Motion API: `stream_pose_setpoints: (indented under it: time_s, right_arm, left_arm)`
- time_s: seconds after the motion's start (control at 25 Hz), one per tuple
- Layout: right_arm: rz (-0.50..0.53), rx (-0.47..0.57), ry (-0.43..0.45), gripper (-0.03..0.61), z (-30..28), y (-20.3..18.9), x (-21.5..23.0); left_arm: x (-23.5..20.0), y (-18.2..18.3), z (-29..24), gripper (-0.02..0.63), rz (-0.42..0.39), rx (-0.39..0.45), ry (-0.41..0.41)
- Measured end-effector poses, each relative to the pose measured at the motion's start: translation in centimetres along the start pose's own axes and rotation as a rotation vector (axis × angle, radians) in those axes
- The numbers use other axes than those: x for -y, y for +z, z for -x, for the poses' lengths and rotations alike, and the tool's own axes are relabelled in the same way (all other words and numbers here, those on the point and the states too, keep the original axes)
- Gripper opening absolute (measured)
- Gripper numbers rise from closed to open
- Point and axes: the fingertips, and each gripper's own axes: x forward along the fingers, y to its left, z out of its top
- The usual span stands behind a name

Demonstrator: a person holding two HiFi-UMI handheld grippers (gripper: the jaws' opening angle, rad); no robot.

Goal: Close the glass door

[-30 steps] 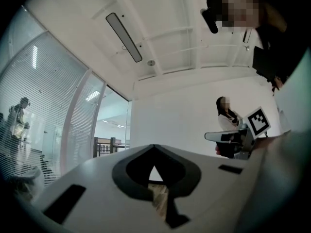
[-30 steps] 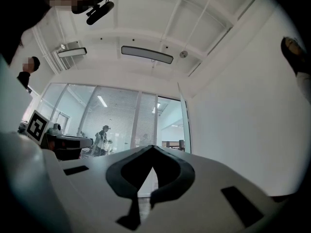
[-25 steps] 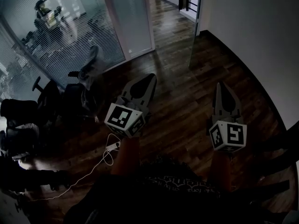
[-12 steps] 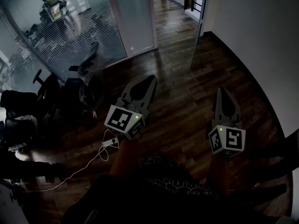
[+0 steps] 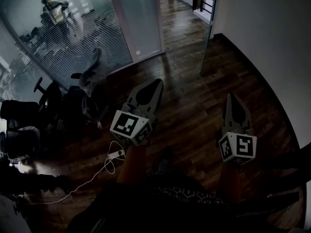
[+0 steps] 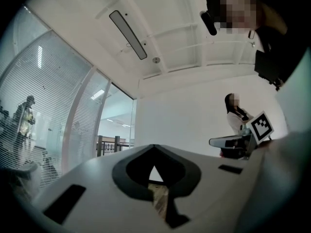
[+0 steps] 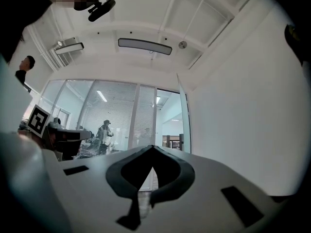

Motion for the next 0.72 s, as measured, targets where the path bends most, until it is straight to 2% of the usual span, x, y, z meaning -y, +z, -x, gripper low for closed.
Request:
stream_pose_setpoints:
  time_s: [0.16,0.44,0.72]
  right_arm:
    - [0.019,-0.008,-0.025,0.003,-4.6,-0.8,0.7]
    - [0.039,0.019,-0.068,0.003,-13.1,0.2,1.3]
    - [0.033,0.013,-0.093,0.003,-18.5,-1.1,1.9]
  left_arm:
    - [-3.6,-0.6,-3.9,0.002,0.024,0.031,-0.028]
    - [-9.8,0.1,-10.6,0.002,-0.018,0.028,-0.080]
    - [-13.5,-1.1,-15.0,0.002,-0.001,0.041,-0.105]
